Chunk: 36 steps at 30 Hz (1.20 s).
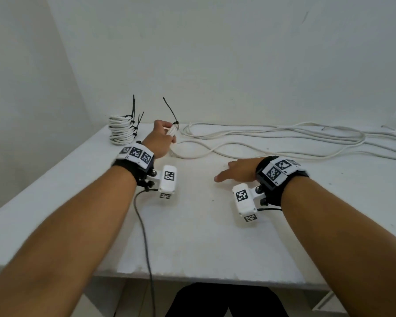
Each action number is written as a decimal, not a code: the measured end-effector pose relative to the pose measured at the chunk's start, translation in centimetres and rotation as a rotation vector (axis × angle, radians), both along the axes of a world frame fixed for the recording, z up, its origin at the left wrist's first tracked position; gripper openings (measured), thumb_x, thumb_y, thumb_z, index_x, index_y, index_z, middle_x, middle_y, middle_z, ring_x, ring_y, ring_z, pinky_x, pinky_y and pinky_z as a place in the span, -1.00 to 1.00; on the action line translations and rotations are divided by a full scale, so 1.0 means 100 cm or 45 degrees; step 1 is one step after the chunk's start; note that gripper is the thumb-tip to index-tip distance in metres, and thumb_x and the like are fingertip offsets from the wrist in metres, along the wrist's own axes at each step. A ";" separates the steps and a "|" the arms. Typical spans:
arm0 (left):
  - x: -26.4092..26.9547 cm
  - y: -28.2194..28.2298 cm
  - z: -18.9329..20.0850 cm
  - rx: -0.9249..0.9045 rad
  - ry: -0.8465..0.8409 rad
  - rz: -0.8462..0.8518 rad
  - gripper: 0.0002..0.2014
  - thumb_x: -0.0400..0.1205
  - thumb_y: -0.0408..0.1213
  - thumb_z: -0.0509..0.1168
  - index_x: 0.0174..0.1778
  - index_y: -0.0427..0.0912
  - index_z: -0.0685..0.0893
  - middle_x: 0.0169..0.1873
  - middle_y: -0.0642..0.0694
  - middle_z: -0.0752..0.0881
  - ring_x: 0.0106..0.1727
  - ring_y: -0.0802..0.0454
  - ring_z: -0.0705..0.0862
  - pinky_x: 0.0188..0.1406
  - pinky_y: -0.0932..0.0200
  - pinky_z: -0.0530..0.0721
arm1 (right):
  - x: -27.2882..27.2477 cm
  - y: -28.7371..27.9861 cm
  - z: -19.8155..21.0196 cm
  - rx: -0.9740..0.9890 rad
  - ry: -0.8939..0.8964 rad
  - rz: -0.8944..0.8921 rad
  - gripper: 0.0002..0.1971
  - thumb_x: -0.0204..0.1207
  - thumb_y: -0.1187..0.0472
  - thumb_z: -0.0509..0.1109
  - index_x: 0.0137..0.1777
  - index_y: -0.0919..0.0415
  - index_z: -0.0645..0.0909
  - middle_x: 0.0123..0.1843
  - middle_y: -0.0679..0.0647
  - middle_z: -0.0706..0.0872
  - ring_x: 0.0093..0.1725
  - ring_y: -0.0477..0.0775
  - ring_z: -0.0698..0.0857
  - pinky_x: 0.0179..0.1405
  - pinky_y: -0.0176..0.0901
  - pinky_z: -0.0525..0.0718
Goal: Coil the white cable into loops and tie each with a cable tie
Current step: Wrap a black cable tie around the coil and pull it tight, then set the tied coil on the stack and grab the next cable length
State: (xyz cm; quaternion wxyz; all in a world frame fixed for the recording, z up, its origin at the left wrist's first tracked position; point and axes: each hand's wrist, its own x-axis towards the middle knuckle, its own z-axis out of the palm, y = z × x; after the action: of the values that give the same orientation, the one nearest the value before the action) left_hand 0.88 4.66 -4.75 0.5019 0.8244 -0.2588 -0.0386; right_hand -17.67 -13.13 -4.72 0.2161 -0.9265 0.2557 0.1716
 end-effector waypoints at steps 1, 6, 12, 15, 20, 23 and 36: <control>0.011 0.010 -0.001 0.136 -0.081 0.033 -0.70 0.67 -0.45 0.06 0.30 -0.10 0.36 -0.16 -0.04 0.70 -0.19 -0.02 0.59 -0.23 0.11 0.50 | -0.001 0.000 0.001 0.018 0.008 -0.004 -0.07 0.49 -0.40 0.30 0.74 0.02 0.05 0.75 0.03 0.14 0.70 0.13 0.17 0.55 0.02 0.23; 0.055 0.053 0.000 0.452 -0.303 0.147 -0.67 0.62 -0.57 0.09 0.25 -0.19 0.44 -0.07 -0.23 0.70 -0.17 -0.11 0.59 -0.42 0.15 0.42 | 0.001 -0.008 -0.002 0.218 -0.002 -0.091 -0.05 0.46 -0.32 0.42 0.74 -0.08 0.01 0.76 -0.02 0.08 0.67 0.11 0.27 0.43 -0.06 0.36; 0.083 0.077 0.001 0.801 -0.463 0.136 -0.72 0.62 -0.48 0.25 0.21 -0.14 0.56 0.03 -0.19 0.75 -0.04 -0.18 0.68 -0.23 0.11 0.57 | 0.007 -0.015 -0.009 0.228 0.002 -0.078 -0.01 0.43 -0.34 0.43 0.74 -0.09 0.01 0.77 -0.05 -0.02 0.71 0.09 0.16 0.54 -0.03 0.30; 0.087 0.080 0.000 0.934 -0.523 0.114 -0.82 0.61 -0.41 0.29 0.09 -0.12 0.62 0.02 -0.13 0.77 -0.01 -0.14 0.69 -0.16 0.14 0.59 | 0.010 -0.020 -0.013 0.280 -0.003 -0.085 0.06 0.33 -0.37 0.48 0.74 -0.12 0.00 0.77 -0.13 -0.13 0.73 0.04 0.09 0.59 -0.02 0.22; 0.096 0.085 0.000 1.084 -0.534 0.089 -0.72 0.49 -0.51 0.36 -0.06 -0.02 0.63 0.09 -0.12 0.74 0.11 -0.14 0.68 0.06 0.07 0.65 | 0.013 -0.024 -0.016 0.290 0.004 -0.075 0.15 0.21 -0.43 0.49 0.73 -0.15 -0.01 0.77 -0.14 -0.18 0.74 0.02 0.01 0.61 0.03 0.15; 0.096 0.086 0.005 1.211 -0.600 0.160 -0.69 0.44 -0.42 0.47 -0.10 0.13 0.67 0.03 -0.06 0.68 0.16 -0.09 0.63 0.15 0.14 0.49 | 0.014 -0.025 -0.016 0.290 0.011 -0.070 0.12 0.26 -0.42 0.48 0.73 -0.14 -0.01 0.76 -0.13 -0.19 0.74 0.01 0.02 0.63 0.02 0.14; 0.096 0.106 0.007 1.294 -0.478 0.169 -0.73 0.50 -0.49 0.40 -0.01 -0.03 0.72 0.14 -0.14 0.71 0.08 -0.09 0.65 -0.09 0.23 0.53 | 0.011 -0.023 -0.021 0.359 0.015 -0.098 0.12 0.31 -0.35 0.51 0.73 -0.18 -0.11 0.74 -0.19 -0.32 0.73 0.01 0.06 0.59 0.03 0.19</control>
State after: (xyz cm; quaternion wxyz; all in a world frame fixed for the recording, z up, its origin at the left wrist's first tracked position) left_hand 10.46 15.23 -4.06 -0.0131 0.9704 -0.2402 0.0206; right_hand -16.62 -15.43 -6.81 0.3490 -0.8755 0.2658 0.2027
